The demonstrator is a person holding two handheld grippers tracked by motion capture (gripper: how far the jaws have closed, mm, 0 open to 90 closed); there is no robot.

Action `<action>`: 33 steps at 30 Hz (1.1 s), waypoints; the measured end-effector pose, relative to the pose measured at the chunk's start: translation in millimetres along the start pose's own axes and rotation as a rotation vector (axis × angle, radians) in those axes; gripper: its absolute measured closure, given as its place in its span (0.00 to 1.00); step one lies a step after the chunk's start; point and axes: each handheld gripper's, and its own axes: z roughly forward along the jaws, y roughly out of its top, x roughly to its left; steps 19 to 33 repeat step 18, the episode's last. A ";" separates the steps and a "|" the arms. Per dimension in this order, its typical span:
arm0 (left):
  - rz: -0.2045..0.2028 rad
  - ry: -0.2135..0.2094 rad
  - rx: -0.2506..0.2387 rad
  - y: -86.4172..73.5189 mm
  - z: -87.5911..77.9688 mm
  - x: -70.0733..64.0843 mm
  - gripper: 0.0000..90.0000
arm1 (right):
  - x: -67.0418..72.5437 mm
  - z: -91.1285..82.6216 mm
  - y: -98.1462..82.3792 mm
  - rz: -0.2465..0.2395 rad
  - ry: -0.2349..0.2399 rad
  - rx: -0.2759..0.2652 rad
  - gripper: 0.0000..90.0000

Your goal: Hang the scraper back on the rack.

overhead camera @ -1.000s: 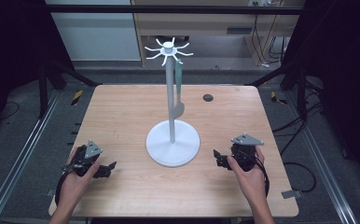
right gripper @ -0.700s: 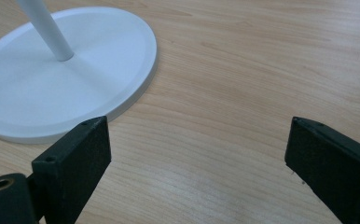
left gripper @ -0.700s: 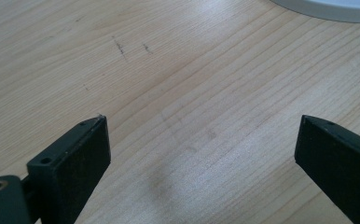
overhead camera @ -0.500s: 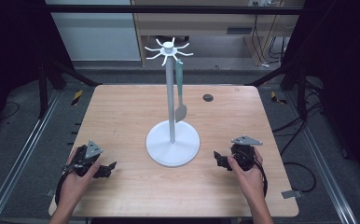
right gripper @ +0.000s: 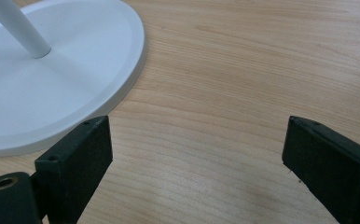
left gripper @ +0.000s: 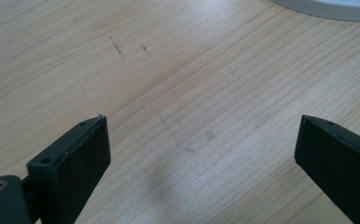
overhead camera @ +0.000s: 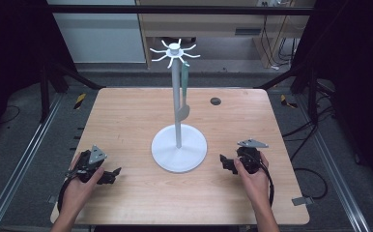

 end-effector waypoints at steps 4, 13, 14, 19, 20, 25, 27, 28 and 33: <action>0.002 0.000 0.004 0.8 0.9 -0.2 0.03 | -2.0 3.4 -3.3 -0.003 -0.003 -0.001 0.11; -0.008 -0.004 -0.003 2.1 2.3 1.3 0.03 | 2.3 6.2 -11.2 -0.022 -0.012 0.009 0.12; -0.009 -0.003 -0.006 2.2 2.2 1.1 0.03 | 2.8 5.0 -10.9 -0.027 -0.015 -0.002 0.13; -0.003 -0.007 0.006 2.6 3.6 0.9 0.03 | 2.0 2.0 -10.9 -0.022 -0.016 -0.025 0.12; -0.003 -0.007 0.006 2.6 3.6 0.9 0.03 | 2.0 2.0 -10.9 -0.022 -0.016 -0.025 0.12; -0.003 -0.007 0.006 2.6 3.6 0.9 0.03 | 2.0 2.0 -10.9 -0.022 -0.016 -0.025 0.12; -0.003 -0.007 0.006 2.6 3.6 0.9 0.03 | 2.0 2.0 -10.9 -0.022 -0.016 -0.025 0.12; -0.003 -0.007 0.006 2.6 3.6 0.9 0.03 | 2.0 2.0 -10.9 -0.022 -0.016 -0.025 0.12; -0.003 -0.007 0.006 2.6 3.6 0.9 0.03 | 2.0 2.0 -10.9 -0.022 -0.016 -0.025 0.12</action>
